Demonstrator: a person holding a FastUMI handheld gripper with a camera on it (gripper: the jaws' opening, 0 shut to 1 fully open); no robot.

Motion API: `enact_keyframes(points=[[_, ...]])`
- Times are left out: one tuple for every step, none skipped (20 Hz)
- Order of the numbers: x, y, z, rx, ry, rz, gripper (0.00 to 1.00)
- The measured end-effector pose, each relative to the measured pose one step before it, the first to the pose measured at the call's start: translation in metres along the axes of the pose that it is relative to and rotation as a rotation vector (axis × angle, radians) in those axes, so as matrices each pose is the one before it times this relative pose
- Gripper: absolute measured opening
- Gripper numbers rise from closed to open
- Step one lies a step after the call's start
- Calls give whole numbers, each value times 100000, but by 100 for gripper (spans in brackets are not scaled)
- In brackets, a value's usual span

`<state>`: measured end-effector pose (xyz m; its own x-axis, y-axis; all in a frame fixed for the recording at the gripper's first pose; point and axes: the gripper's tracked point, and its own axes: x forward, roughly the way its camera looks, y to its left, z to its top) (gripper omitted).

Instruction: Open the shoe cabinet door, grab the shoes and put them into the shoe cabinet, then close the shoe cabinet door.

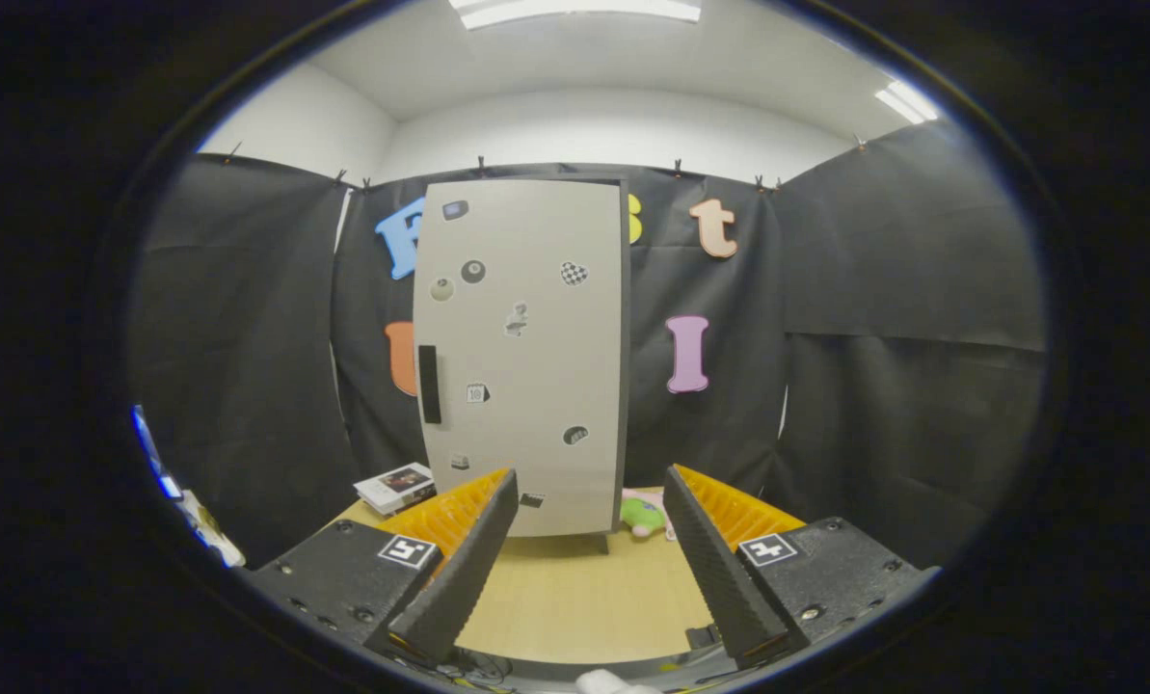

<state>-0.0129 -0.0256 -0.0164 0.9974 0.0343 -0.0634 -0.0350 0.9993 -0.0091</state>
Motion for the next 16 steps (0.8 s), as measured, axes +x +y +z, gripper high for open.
enact_keyframes(points=[[-9,162,-65,-228,-49,246,99],[53,134,-173,-280,151,-71,99],[-23,120,-162,-349,101,8,99],[-49,16,-111,-403,83,-236,99],[-14,62,88,-139,-203,-26,99],[-46,197,-94,107,-141,274,99],[-126,70,107,142,0,156,99],[-22,100,-61,96,-233,167,99],[-26,71,184,-124,-150,247,99],[-84,193,16,-94,-283,188,99],[-91,136,222,-167,-552,145,99],[-33,103,60,-160,-485,69,99],[-63,144,67,-255,-316,15,99],[7,-1,98,-168,-485,-121,99],[-70,102,10,-81,-117,55,99],[-50,214,-82,-18,6,320,99]])
